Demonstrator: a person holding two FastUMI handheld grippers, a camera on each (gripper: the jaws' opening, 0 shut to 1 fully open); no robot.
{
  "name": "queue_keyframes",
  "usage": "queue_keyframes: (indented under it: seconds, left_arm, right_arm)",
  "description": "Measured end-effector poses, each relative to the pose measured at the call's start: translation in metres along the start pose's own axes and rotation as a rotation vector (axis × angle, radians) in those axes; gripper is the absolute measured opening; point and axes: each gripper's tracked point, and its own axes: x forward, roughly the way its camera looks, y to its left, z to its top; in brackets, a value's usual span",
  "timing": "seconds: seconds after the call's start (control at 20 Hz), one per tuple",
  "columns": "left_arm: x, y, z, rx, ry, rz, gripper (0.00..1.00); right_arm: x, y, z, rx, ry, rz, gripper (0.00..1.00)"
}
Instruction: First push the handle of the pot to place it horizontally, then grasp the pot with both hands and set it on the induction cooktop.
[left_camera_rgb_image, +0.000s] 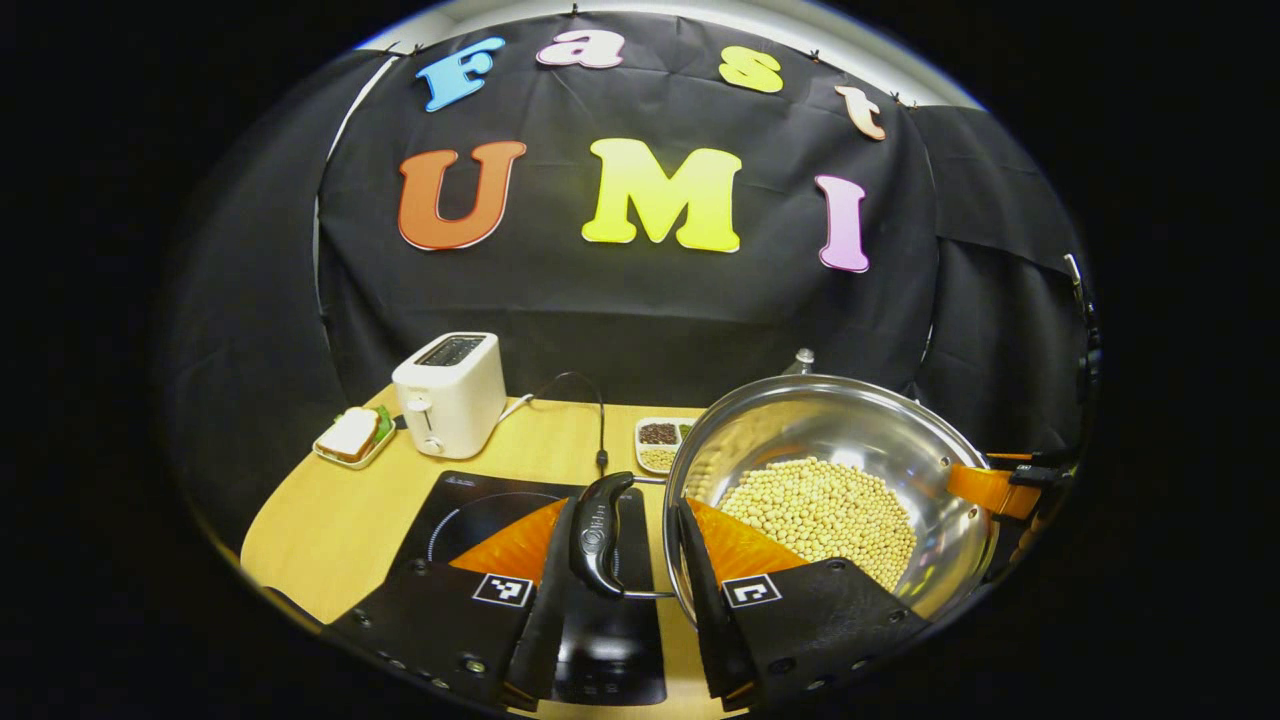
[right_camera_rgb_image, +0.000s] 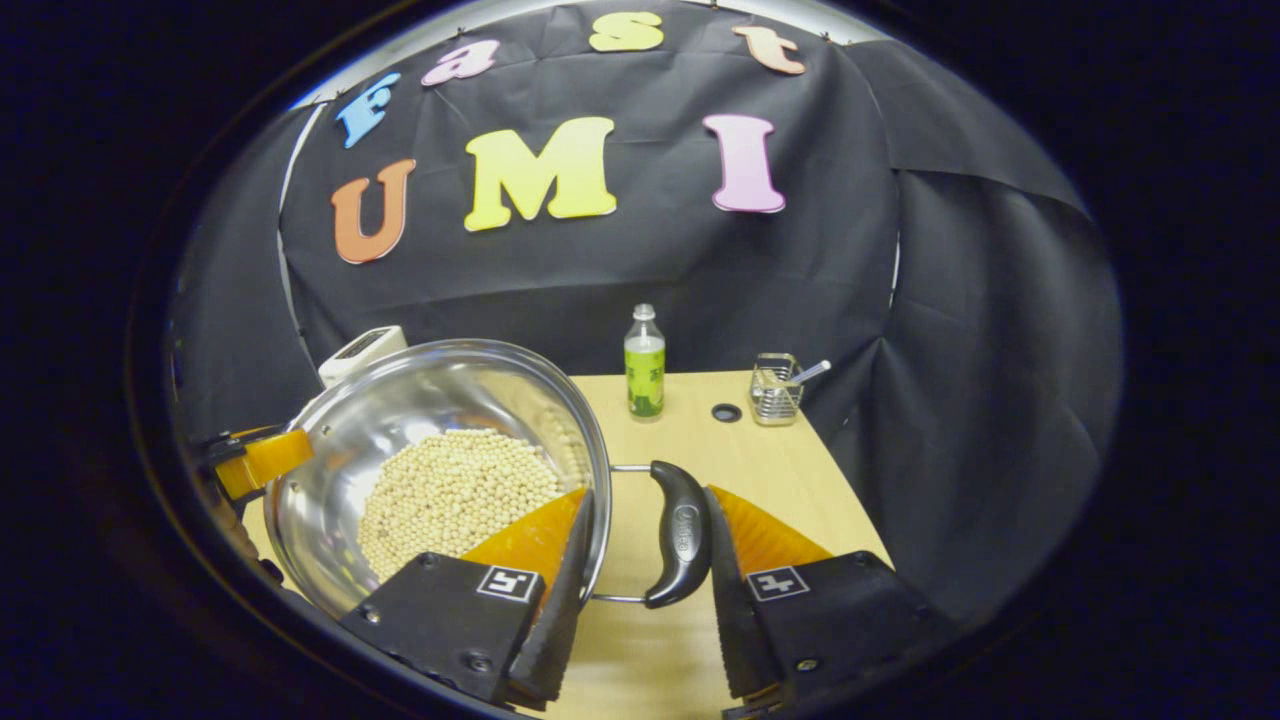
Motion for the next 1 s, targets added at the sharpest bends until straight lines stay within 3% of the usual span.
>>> queue_keyframes:
  seconds: [0.5, 1.0]
  left_arm:
    - [-0.013, 0.107, 0.032, -0.028, -0.070, 0.120, 0.54]
    - [0.000, 0.201, 0.015, -0.038, -0.053, 0.244, 0.54]
  right_arm:
    - [0.019, 0.115, 0.027, -0.040, -0.005, 0.097, 0.60]
    - [0.061, 0.210, 0.013, -0.107, 0.029, 0.168, 0.62]
